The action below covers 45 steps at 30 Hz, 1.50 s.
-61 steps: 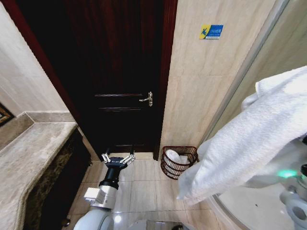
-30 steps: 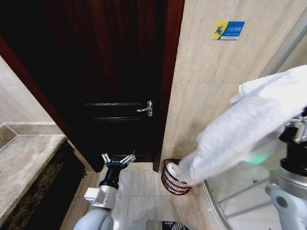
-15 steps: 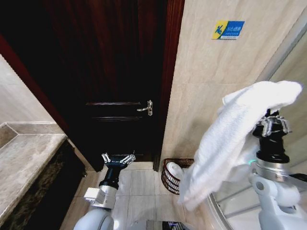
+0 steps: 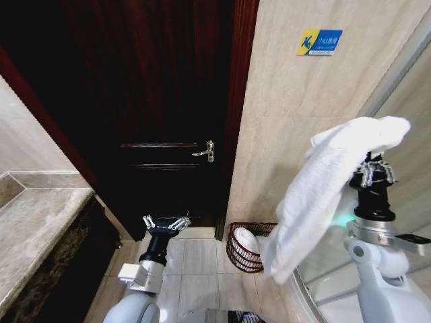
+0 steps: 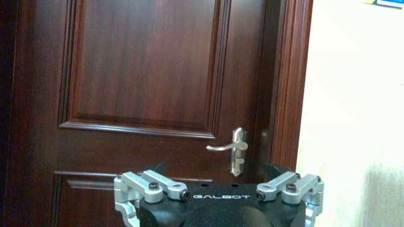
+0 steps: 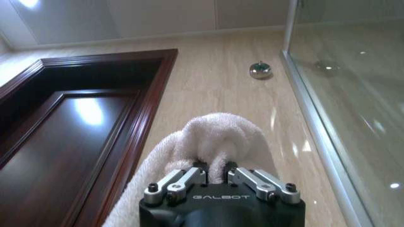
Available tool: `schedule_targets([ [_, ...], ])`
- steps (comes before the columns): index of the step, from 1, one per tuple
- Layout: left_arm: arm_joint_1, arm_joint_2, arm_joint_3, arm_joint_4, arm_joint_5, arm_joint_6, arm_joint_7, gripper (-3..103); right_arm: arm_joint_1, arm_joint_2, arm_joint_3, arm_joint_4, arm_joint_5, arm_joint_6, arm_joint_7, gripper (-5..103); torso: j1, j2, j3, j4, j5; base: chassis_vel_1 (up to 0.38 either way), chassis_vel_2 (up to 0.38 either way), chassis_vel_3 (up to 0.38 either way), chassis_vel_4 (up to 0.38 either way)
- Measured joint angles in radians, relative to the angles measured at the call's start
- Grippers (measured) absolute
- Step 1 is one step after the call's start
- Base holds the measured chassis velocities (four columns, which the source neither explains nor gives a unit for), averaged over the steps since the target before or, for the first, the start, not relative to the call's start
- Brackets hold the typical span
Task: Discard the used towel into the hamper.
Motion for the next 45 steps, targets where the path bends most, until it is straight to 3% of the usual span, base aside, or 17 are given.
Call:
schedule_targets([
  [34,0.000,0.000,0.000,0.000,0.000,0.000,0.000,100,0.201,-0.044,-0.136,-0.310,0.018,0.054,-0.080,14,0.000,0.000,0.000,0.0000,0.0001,0.000,0.000,0.000,0.000],
  [45,0.000,0.000,0.000,0.000,0.000,0.000,0.000,100,0.255,-0.019,-0.166,-0.397,0.001,0.064,-0.111,14,0.000,0.000,0.000,0.0001,0.0000,0.000,0.000,0.000,0.000],
])
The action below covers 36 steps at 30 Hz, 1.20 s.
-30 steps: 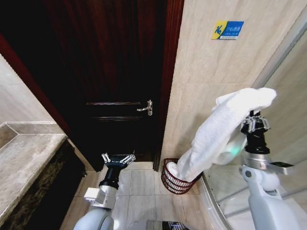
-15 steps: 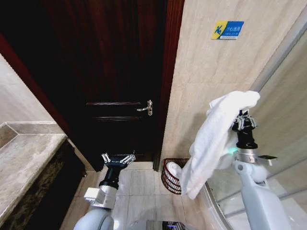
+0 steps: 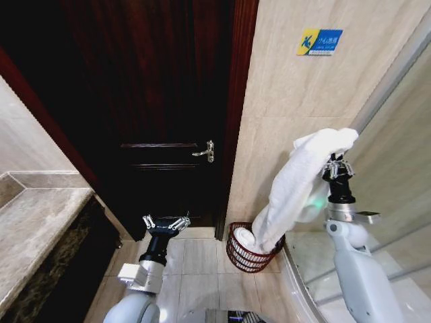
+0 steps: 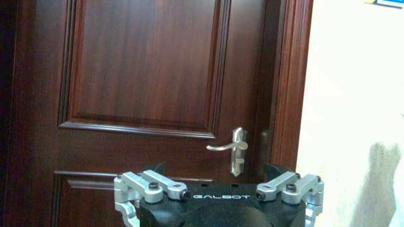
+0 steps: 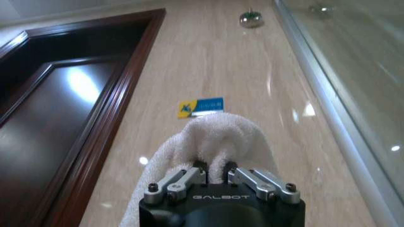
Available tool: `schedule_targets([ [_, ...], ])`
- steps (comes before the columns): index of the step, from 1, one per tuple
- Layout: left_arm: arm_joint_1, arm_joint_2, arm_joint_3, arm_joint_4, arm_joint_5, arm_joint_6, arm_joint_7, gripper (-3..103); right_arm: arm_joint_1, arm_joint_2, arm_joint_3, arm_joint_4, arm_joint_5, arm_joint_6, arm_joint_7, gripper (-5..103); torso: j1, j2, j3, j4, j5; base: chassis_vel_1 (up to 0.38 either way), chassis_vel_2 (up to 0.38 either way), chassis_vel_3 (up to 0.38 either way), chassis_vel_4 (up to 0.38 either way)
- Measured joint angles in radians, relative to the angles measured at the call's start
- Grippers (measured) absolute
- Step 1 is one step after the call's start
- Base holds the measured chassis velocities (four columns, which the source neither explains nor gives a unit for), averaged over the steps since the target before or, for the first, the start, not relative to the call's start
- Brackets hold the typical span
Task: Discard the used towel into the hamper.
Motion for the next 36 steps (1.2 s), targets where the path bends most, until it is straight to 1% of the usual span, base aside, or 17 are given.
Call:
schedule_targets([
  [13,0.000,0.000,0.000,0.000,0.000,0.000,0.000,100,-0.012,0.025,-0.017,-0.079,-0.017,0.029,-0.027,14,0.000,0.000,0.000,-0.0001,-0.0001,0.000,0.000,0.000,0.000],
  [17,0.000,0.000,0.000,0.000,0.000,0.000,0.000,100,-0.009,0.033,-0.046,-0.126,-0.010,0.047,-0.035,14,0.000,0.000,0.000,-0.0001,0.0000,0.000,0.000,0.000,0.000],
  [23,0.000,0.000,0.000,0.000,0.000,0.000,0.000,100,-0.004,0.052,-0.075,-0.236,-0.008,0.081,-0.068,14,0.000,0.000,0.000,-0.0001,0.0001,0.000,0.000,0.000,0.000],
  [36,0.000,0.000,0.000,0.000,0.000,0.000,0.000,100,0.004,0.077,-0.101,-0.360,-0.027,0.128,-0.130,14,0.000,0.000,0.000,-0.0002,0.0000,0.000,0.000,0.000,0.000],
])
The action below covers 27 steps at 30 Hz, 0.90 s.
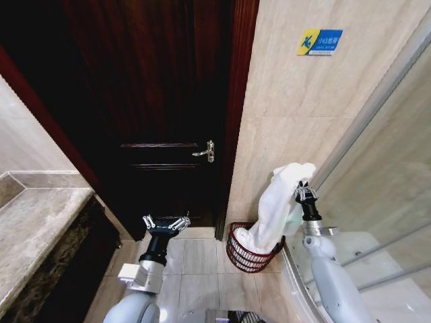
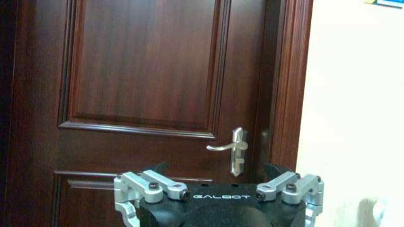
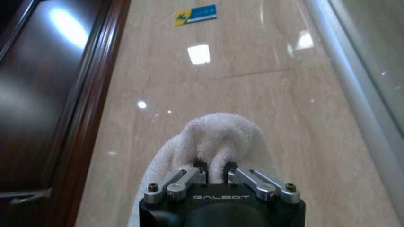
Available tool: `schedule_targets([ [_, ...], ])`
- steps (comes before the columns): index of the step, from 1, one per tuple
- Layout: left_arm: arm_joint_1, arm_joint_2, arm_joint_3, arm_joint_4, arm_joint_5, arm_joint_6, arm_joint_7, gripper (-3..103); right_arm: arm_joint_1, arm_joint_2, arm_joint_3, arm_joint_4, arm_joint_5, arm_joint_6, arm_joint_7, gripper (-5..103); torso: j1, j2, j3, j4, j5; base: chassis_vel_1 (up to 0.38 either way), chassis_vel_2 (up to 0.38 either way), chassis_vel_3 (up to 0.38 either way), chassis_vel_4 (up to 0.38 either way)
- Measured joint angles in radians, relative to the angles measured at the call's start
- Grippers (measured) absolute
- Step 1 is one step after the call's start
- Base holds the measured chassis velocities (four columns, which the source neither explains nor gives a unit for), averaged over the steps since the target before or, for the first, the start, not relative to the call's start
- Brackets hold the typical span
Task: Discard the used towel into the hamper.
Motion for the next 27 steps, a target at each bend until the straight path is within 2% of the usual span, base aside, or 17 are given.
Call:
schedule_targets([
  [15,0.000,0.000,0.000,0.000,0.000,0.000,0.000,100,0.011,0.041,-0.032,-0.138,-0.027,0.059,-0.046,14,0.000,0.000,0.000,0.0000,-0.0001,0.000,0.000,0.000,0.000],
  [19,0.000,0.000,0.000,0.000,0.000,0.000,0.000,100,0.027,0.043,-0.038,-0.219,-0.027,0.085,-0.070,14,0.000,0.000,0.000,0.0001,-0.0001,0.000,0.000,0.000,0.000],
  [27,0.000,0.000,0.000,0.000,0.000,0.000,0.000,100,0.046,0.053,-0.047,-0.343,-0.027,0.089,-0.104,14,0.000,0.000,0.000,0.0000,0.0001,0.000,0.000,0.000,0.000],
])
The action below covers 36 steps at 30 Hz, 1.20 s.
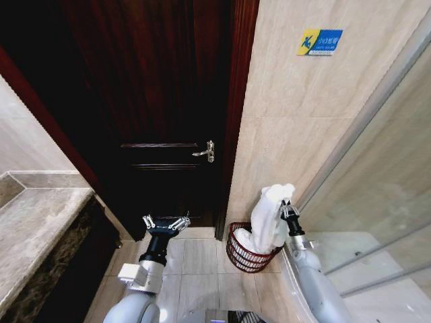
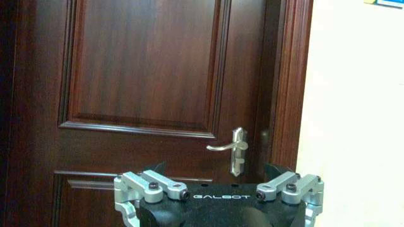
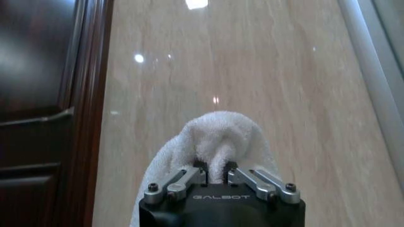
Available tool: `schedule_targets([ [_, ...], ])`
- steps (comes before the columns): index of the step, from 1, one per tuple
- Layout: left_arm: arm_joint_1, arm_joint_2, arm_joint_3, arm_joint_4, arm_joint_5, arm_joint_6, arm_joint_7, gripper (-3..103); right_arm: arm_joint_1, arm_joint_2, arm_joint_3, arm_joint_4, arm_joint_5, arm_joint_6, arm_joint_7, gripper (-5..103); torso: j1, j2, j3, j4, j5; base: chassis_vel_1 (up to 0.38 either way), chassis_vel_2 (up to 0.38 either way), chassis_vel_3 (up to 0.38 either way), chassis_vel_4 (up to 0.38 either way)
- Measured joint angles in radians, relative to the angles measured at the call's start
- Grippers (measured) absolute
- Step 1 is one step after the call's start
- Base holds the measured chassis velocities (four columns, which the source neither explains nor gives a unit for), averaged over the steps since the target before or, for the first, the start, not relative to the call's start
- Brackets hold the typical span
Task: Discard the used towel into the hamper.
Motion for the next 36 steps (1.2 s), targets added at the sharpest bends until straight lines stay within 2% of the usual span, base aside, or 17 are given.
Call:
schedule_targets([
  [17,0.000,0.000,0.000,0.000,0.000,0.000,0.000,100,0.014,0.039,-0.011,-0.102,-0.044,-0.001,-0.004,14,0.000,0.000,0.000,0.0001,-0.0001,0.000,0.000,0.000,0.000],
  [36,0.000,0.000,0.000,0.000,0.000,0.000,0.000,100,0.083,0.057,-0.008,-0.352,-0.106,-0.003,-0.017,14,0.000,0.000,0.000,0.0000,0.0000,0.000,0.000,0.000,0.000],
])
